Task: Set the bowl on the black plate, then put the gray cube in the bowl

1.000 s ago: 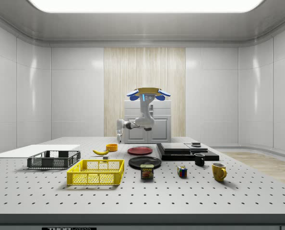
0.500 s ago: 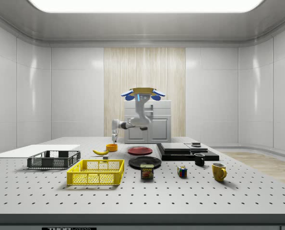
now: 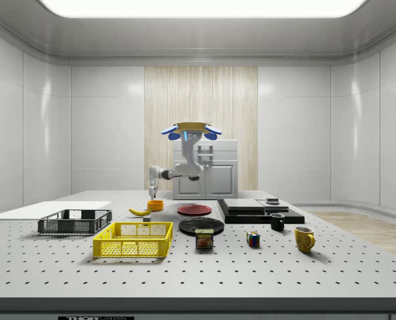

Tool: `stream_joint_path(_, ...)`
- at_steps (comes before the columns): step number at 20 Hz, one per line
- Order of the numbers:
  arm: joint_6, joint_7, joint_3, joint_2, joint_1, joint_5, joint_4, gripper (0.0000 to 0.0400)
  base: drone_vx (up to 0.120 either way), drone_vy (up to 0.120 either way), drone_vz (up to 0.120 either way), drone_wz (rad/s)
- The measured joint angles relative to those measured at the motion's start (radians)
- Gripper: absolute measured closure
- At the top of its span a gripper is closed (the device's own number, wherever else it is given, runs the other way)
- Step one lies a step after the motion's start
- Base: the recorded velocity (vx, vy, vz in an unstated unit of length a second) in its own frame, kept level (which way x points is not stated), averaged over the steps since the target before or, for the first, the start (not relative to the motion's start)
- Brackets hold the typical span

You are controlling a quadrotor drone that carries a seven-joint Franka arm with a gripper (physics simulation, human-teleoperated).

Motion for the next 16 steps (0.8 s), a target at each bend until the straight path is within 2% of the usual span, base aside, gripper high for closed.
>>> stream_joint_path(9, 0.023, -0.081, 0.001, -0.023, 0.076, 0.006, 0.005, 0.0000, 0.000, 0.000, 0.000, 0.000)
stream_joint_path(16, 0.058, -0.116, -0.062, -0.038, 0.099, -0.049, 0.022, 0.0000, 0.000, 0.000, 0.000, 0.000)
